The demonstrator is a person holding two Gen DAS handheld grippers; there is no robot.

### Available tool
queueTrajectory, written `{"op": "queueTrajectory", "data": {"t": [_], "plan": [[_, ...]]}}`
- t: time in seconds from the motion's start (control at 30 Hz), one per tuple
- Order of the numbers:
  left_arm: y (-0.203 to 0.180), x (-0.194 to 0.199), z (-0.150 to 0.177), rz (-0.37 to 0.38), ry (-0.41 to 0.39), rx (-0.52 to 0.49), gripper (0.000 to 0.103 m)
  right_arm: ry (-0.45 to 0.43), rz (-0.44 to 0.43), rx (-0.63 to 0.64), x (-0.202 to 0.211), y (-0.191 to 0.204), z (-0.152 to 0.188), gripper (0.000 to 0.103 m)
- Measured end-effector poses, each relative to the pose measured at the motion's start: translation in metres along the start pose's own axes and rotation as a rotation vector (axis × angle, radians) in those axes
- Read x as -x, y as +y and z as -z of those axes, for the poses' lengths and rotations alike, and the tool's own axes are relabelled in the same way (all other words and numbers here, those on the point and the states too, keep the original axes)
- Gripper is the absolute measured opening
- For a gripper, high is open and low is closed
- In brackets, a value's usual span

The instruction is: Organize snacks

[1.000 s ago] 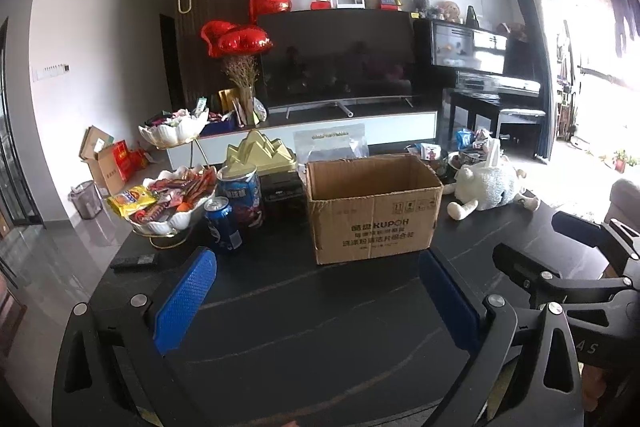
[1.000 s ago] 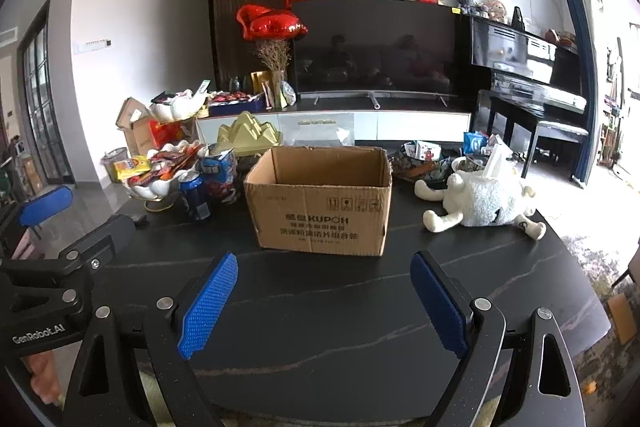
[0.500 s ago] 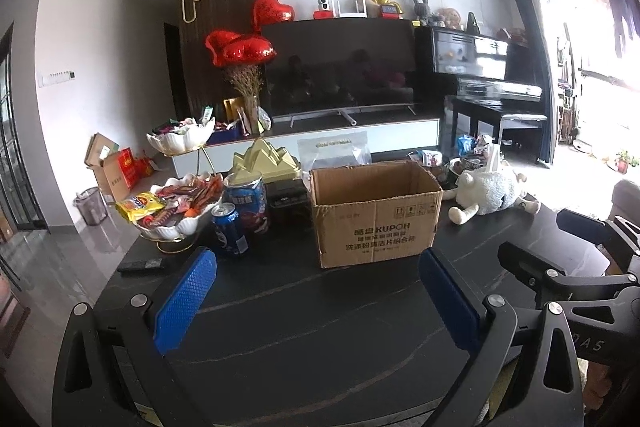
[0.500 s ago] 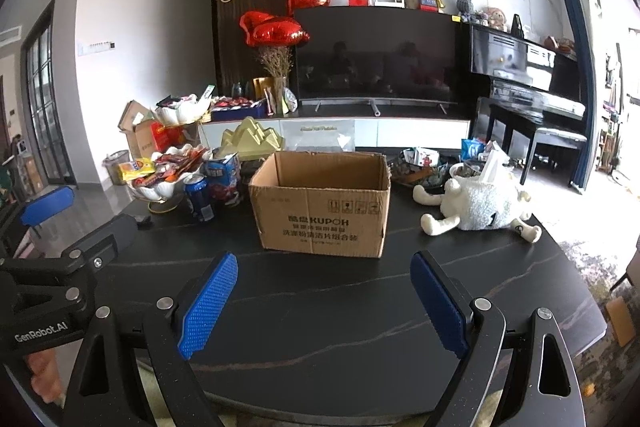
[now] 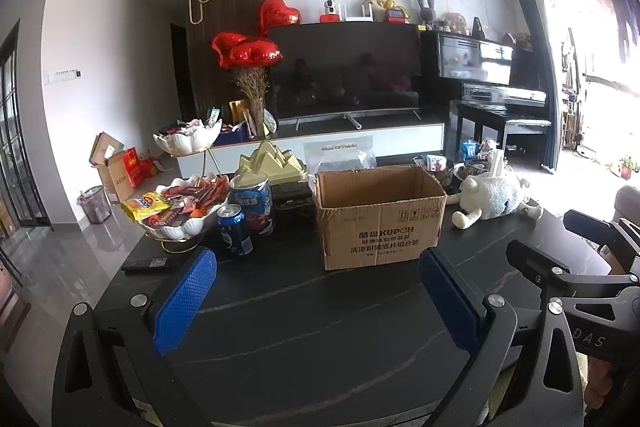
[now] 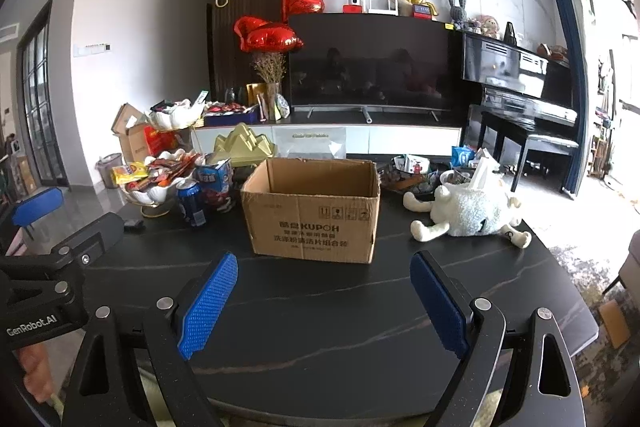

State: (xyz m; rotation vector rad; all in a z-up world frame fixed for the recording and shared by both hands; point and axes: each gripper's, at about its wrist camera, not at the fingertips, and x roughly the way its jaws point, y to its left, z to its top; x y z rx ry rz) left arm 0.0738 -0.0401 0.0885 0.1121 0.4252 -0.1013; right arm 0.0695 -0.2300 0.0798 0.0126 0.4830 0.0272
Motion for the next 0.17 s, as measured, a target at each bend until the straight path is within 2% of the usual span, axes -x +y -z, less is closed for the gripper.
{"op": "queueTrajectory", "data": {"t": [0.17], "plan": [[0.0001, -0.0012, 0.0003, -0.005, 0.001, 0.001, 0.103, 0.002, 0.001, 0.0, -0.0001, 0.0001, 0.0, 0.089]]}}
